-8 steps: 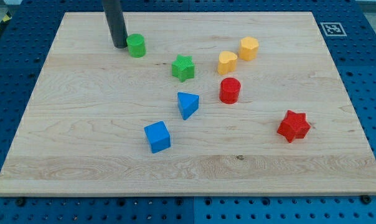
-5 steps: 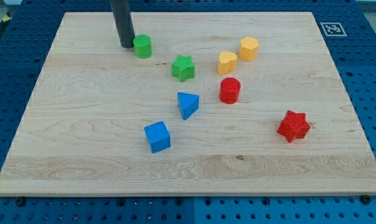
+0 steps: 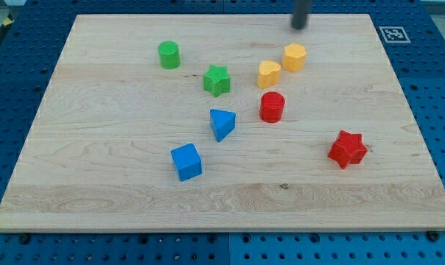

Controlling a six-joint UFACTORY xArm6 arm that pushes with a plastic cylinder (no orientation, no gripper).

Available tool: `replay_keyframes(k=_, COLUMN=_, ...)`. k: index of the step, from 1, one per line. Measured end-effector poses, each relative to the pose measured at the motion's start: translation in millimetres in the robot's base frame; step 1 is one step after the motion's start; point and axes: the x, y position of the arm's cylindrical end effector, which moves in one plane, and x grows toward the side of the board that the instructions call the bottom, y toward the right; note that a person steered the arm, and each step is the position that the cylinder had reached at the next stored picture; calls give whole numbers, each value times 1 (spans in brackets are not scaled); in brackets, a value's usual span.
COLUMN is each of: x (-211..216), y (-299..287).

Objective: Move your arm closer to the yellow hexagon

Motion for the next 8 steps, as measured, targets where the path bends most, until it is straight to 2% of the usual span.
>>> replay_keyframes(k=1, x=41, y=46)
replay_keyframes(k=2, x=13, y=55)
replay_keyframes(k=3, x=-14, y=12)
replay_keyframes(k=5, x=-6, y=-97)
replay_keyframes(k=7, x=76, y=-105)
replay_keyframes(k=8, x=85, y=-117)
